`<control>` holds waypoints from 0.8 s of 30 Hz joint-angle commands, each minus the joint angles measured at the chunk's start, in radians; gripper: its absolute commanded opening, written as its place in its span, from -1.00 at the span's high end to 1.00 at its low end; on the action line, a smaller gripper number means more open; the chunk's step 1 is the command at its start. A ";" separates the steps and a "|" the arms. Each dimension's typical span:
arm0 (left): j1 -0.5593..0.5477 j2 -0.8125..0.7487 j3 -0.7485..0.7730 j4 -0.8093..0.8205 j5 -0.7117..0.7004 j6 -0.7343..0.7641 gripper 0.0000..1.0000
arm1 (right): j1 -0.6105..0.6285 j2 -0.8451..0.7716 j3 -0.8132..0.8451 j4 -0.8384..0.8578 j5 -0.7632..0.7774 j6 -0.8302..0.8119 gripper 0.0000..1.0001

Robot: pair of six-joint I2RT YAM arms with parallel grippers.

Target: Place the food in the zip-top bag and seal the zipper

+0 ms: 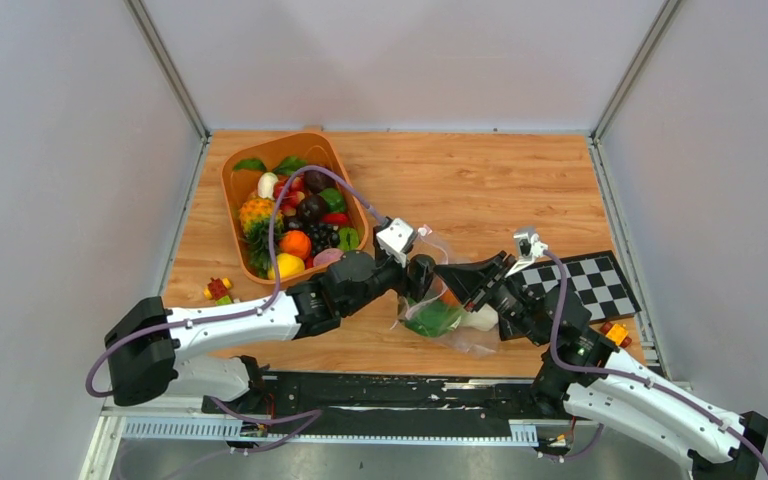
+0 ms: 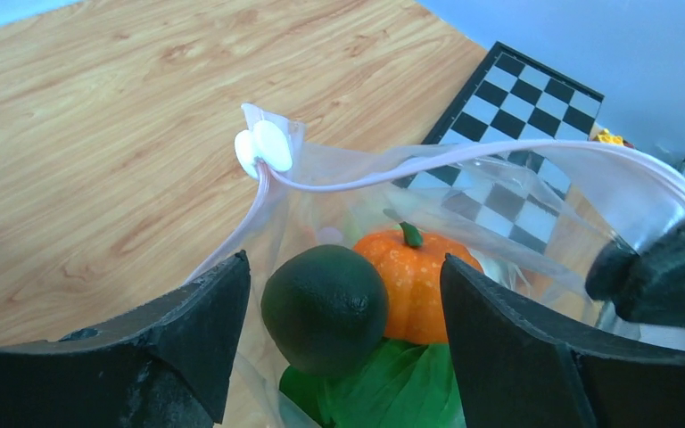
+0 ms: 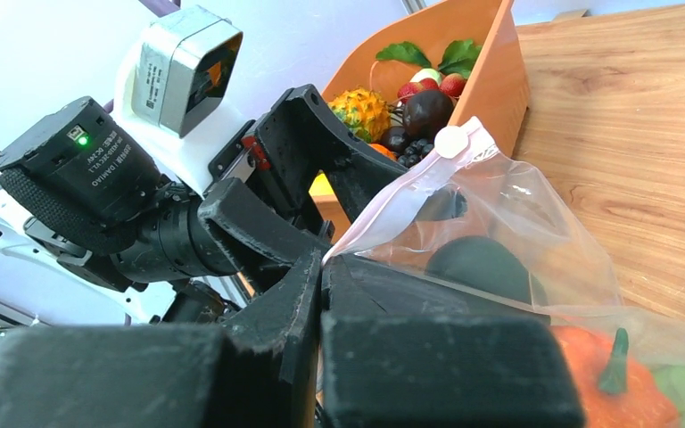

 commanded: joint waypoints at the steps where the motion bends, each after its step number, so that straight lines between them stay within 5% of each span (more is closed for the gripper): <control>1: -0.003 -0.065 0.036 -0.017 0.037 0.009 -0.69 | -0.001 -0.031 0.000 0.017 0.030 -0.003 1.00; 12: -0.003 -0.314 0.011 -0.163 -0.011 0.045 -0.70 | -0.001 -0.032 0.003 0.006 0.047 -0.008 1.00; 20: 0.008 -0.380 0.033 -0.340 -0.302 0.087 -0.90 | -0.001 -0.030 0.009 0.005 0.046 -0.006 1.00; 24: 0.110 -0.375 0.055 -0.458 -0.321 0.056 -1.00 | -0.001 -0.020 0.011 0.006 0.042 -0.005 1.00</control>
